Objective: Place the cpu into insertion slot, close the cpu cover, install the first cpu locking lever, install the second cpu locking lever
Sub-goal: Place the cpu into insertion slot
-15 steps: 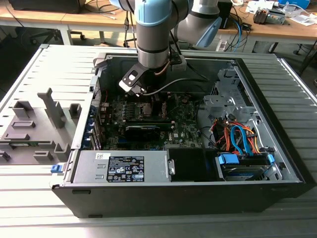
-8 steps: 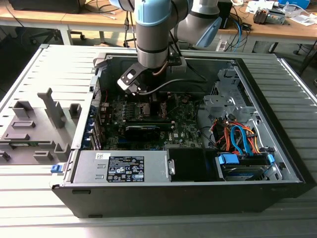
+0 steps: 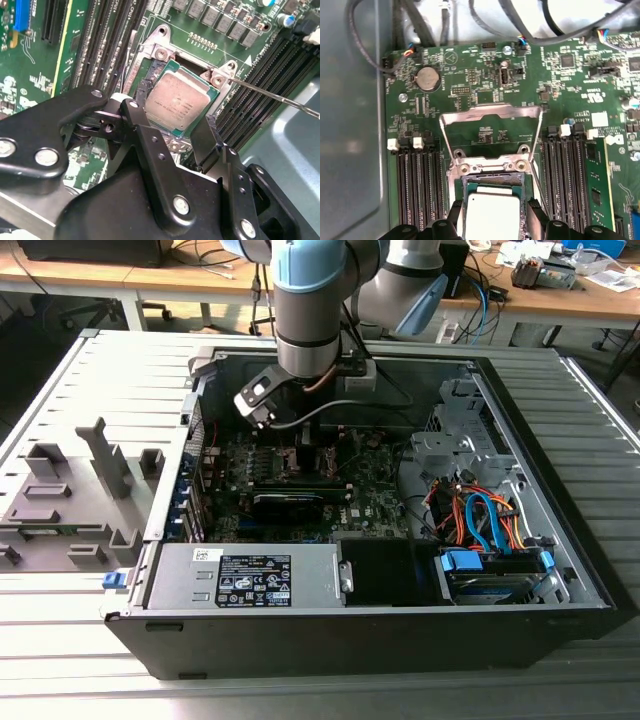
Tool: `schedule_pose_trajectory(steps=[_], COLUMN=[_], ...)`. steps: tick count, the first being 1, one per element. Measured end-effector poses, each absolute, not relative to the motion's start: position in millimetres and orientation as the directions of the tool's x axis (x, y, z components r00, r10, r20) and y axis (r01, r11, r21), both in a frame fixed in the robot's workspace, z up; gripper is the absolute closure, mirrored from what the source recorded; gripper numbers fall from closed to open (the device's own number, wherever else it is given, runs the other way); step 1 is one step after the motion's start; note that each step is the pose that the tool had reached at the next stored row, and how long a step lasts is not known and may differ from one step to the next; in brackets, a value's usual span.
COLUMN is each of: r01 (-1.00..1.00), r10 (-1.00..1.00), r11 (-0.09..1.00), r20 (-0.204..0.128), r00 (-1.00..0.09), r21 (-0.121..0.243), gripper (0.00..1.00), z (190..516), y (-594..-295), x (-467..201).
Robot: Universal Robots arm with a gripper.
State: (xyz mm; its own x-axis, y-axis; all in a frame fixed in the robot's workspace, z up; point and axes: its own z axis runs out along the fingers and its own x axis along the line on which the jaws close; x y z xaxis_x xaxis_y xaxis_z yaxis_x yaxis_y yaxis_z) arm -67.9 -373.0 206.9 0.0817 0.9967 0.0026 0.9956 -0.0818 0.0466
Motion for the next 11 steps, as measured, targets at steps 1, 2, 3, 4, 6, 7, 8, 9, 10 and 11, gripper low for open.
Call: schedule_pose_trajectory(steps=[1, 2, 3, 4, 6, 7, 8, 9, 10, 11], r01=[0.995, 0.994, 0.994, 0.993, 0.991, 0.988, 0.986, 0.985, 0.983, 0.982], r10=[0.996, 0.995, 0.995, 0.994, 0.992, 0.989, 0.987, 0.986, 0.985, 0.983], r11=[-0.089, -0.096, -0.103, -0.109, -0.127, -0.146, -0.161, -0.168, -0.175, -0.181], r20=[0.003, 0.004, 0.004, 0.004, 0.004, 0.004, 0.004, 0.004, 0.004, 0.004], r00=[0.089, 0.095, 0.103, 0.109, 0.127, 0.146, 0.161, 0.168, 0.175, 0.181], r21=[0.047, 0.047, 0.047, 0.047, 0.046, 0.046, 0.046, 0.046, 0.046, 0.046], gripper=[0.38, 0.38, 0.38, 0.38, 0.38, 0.38, 0.38, 0.38, 0.38, 0.38], z=[206.9, 206.8, 206.8, 206.8, 206.6, 206.1, 205.4, 205.0, 204.7, 204.4], y=[-373.0, -373.0, -373.0, -372.9, -373.0, -373.0, -372.9, -372.7, -372.6, -372.4], x=[-68.2, -68.5, -69.0, -69.4, -70.3, -70.6, -70.7, -70.7, -70.7, -70.7])
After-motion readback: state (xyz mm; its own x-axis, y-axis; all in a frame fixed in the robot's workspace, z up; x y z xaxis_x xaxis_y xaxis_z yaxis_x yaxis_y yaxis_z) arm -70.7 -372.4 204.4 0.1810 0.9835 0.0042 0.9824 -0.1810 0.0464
